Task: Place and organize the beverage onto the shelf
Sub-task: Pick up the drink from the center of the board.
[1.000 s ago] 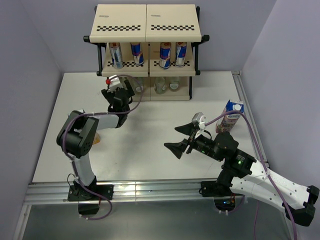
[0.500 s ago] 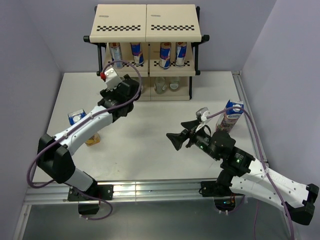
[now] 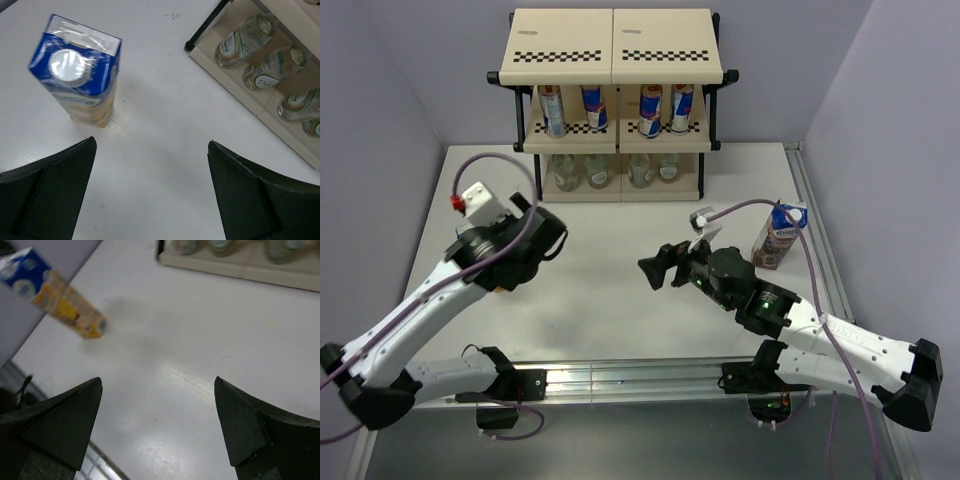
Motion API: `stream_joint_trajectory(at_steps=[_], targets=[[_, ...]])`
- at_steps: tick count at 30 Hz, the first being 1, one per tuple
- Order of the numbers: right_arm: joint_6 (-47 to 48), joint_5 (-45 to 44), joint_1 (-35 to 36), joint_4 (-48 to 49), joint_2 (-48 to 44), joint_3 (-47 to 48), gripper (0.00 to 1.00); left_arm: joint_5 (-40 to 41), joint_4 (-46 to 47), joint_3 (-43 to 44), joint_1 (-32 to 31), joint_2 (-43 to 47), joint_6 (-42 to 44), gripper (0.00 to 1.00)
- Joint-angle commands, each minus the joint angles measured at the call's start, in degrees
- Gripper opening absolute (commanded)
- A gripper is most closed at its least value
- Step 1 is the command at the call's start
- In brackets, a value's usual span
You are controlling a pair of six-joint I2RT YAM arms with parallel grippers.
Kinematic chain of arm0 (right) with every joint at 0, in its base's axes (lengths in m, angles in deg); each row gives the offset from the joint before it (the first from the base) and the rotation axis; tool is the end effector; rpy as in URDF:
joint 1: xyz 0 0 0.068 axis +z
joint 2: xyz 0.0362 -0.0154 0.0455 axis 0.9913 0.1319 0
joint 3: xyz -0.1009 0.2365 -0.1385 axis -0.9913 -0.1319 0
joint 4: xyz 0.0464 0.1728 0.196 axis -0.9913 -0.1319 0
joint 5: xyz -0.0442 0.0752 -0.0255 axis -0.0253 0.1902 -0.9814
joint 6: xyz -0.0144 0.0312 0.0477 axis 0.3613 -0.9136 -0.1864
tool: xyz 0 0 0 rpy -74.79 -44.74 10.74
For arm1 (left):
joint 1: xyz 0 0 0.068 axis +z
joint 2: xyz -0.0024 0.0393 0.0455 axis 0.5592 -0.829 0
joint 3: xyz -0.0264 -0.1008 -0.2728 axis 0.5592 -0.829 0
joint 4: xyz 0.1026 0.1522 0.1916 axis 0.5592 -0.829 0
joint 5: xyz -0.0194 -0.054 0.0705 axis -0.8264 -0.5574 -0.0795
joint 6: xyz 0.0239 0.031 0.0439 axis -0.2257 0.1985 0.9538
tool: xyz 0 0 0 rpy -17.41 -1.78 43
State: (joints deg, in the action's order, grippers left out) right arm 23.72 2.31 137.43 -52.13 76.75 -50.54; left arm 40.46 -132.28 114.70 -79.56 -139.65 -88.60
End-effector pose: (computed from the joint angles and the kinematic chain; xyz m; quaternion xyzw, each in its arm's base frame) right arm 0.1207 0.1575 0.3144 -0.1485 0.7531 0.3419 0.5422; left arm 0.1535 -0.1053 0.3878 -0.3552 0.7832 0.0326 0.5093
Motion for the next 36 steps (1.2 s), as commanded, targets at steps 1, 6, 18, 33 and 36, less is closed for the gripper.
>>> stream_joint_trajectory(at_steps=[1, 6, 18, 33, 36], targets=[[-5.9, -21.6, 0.2, -7.4, -2.5, 6.0, 1.0, -1.7, -0.6, -3.5, -0.1, 6.5, 4.2, 1.0], [-12.8, -42.0, -1.5, -32.6, -1.9, 13.0, 1.0, -12.7, 17.2, -11.4, -0.1, 17.6, 25.6, 0.99], [1.8, -37.3, -28.6, -28.6, -10.7, 7.4, 1.0, -35.5, 34.5, -19.8, 0.0, 21.4, 42.5, 0.99], [25.4, -16.4, -49.1, -2.7, -4.4, -1.8, 1.0, -47.9, 42.9, -23.1, 0.0, 16.8, 47.0, 1.0], [23.4, -10.9, -54.5, -0.6, -2.2, -3.0, 1.0, -48.7, 42.6, -23.4, -0.1, 18.2, 47.7, 0.99]])
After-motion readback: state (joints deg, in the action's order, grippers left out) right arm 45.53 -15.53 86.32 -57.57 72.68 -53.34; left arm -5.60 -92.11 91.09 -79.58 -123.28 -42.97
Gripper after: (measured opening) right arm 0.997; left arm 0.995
